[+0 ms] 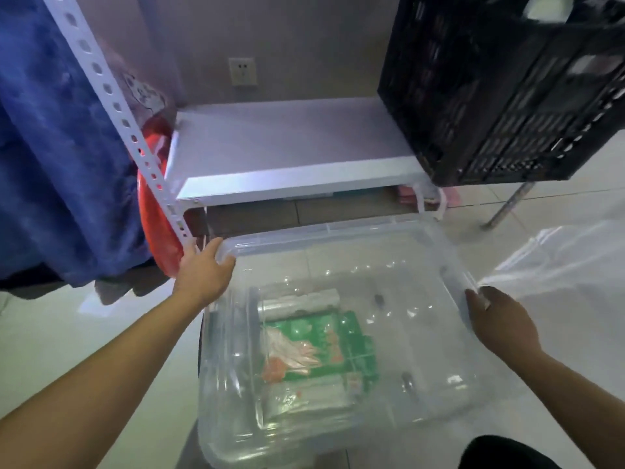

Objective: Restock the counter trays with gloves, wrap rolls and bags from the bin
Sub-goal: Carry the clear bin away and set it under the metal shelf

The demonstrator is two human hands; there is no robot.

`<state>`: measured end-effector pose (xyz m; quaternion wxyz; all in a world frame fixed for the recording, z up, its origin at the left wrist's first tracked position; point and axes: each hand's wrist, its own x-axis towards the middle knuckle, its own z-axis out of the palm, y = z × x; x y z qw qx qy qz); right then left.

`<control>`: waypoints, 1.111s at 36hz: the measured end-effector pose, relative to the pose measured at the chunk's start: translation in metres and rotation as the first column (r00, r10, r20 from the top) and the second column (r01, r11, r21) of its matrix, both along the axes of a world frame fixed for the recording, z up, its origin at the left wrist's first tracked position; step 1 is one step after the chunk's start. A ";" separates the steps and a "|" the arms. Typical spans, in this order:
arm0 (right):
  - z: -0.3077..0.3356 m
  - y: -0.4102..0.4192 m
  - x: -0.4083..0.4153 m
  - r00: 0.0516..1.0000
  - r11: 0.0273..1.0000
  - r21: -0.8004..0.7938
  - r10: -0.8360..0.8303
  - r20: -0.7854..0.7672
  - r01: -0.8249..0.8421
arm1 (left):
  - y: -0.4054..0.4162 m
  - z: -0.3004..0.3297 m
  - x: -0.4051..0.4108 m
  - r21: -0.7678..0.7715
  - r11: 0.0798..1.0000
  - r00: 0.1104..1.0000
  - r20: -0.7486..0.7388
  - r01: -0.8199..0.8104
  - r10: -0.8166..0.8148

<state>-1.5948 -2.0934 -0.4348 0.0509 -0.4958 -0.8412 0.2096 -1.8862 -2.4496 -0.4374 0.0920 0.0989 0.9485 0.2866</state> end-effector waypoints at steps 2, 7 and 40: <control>-0.002 -0.003 0.009 0.999 1.000 -0.020 -0.012 -0.052 0.011 | -0.002 -0.011 0.011 0.030 1.000 1.000 0.000 -0.006 0.006; -0.001 -0.009 0.024 0.979 0.981 -0.188 -0.074 -0.190 0.037 | -0.010 -0.019 0.029 0.151 0.988 1.000 0.002 -0.004 0.004; 0.050 0.059 -0.041 0.934 0.794 -0.608 0.199 0.296 0.024 | -0.044 0.041 0.014 0.056 0.991 0.711 0.691 0.125 -0.129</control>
